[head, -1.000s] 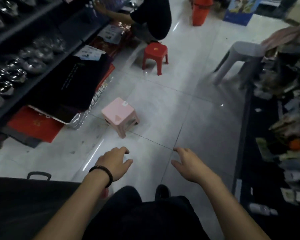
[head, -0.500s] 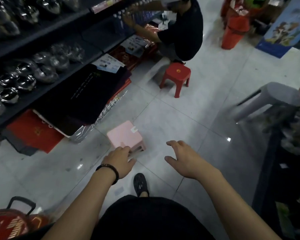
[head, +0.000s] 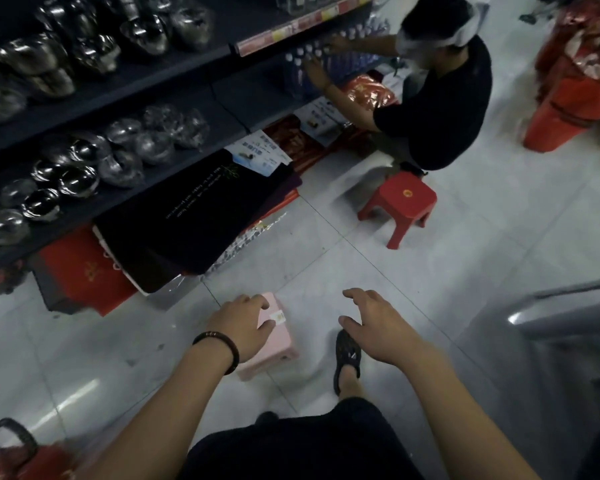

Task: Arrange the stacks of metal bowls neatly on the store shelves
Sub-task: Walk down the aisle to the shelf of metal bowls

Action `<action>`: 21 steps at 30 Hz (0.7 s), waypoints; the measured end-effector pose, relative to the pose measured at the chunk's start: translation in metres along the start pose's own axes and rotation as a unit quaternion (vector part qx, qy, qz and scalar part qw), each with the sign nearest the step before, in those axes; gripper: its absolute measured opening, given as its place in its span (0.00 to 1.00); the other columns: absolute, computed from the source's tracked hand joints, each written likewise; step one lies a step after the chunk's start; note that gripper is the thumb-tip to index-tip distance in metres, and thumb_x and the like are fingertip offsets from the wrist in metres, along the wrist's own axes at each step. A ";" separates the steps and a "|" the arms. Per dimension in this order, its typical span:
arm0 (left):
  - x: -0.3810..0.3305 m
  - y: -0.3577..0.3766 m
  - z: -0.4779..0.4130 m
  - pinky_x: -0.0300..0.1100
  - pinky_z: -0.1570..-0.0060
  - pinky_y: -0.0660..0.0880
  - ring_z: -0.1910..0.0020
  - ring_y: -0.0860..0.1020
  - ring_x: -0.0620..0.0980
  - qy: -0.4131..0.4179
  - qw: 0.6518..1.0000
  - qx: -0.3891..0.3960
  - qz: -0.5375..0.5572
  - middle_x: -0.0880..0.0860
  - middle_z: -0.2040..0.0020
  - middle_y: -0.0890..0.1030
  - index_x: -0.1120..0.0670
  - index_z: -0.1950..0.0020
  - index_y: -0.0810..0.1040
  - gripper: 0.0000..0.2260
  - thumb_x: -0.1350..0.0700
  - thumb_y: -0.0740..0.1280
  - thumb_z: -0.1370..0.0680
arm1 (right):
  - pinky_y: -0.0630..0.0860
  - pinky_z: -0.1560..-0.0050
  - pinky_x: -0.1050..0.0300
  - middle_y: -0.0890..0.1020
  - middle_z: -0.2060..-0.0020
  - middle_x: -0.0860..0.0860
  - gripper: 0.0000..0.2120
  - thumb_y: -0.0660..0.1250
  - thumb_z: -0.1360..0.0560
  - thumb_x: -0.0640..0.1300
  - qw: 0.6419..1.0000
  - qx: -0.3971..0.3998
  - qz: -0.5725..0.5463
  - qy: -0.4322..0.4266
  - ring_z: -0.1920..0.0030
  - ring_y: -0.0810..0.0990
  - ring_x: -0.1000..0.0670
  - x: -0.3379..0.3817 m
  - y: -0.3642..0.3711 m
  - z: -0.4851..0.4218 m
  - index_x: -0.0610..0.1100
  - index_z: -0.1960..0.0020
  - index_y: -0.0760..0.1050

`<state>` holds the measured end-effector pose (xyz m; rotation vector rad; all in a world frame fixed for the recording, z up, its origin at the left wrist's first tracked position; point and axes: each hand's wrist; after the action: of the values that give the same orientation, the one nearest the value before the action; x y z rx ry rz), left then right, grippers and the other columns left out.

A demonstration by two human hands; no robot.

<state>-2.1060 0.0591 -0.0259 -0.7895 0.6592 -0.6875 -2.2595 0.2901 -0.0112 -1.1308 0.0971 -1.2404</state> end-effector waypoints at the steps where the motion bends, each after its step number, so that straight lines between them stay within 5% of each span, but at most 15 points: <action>1: -0.008 -0.006 -0.014 0.51 0.38 0.77 0.36 0.76 0.52 -0.013 1.000 -0.006 0.005 0.47 0.31 0.75 0.42 0.30 0.71 0.18 0.40 0.61 0.18 | 0.71 0.34 0.55 0.71 0.26 0.46 0.27 0.63 0.15 0.53 1.000 0.005 0.006 -0.012 0.27 0.72 0.46 -0.005 -0.014 -0.019 0.49 0.19 0.63; 11: -0.087 -0.071 -0.111 0.49 0.41 0.78 0.41 0.78 0.51 -0.146 0.986 -0.065 0.050 0.47 0.34 0.77 0.43 0.31 0.72 0.17 0.40 0.61 0.18 | 0.71 0.26 0.47 0.70 0.24 0.46 0.27 0.63 0.16 0.54 0.984 0.097 0.091 -0.118 0.26 0.71 0.44 -0.036 -0.155 -0.181 0.51 0.19 0.63; 21: -0.083 -0.121 -0.184 0.50 0.40 0.78 0.40 0.78 0.52 -0.219 0.969 -0.092 0.066 0.48 0.33 0.77 0.42 0.31 0.72 0.17 0.39 0.61 0.18 | 0.71 0.30 0.53 0.72 0.25 0.50 0.25 0.62 0.15 0.56 0.970 0.139 0.072 -0.187 0.27 0.73 0.48 0.013 -0.197 -0.290 0.53 0.20 0.65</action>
<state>-2.3287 -0.0152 -0.0057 -1.0205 0.3686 -0.3140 -2.5666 0.1207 -0.0072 -1.0717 -0.2688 -0.8641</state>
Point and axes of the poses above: each hand's wrist, its own z-axis away from the middle knuckle, its own y-axis out of the palm, x = y × z
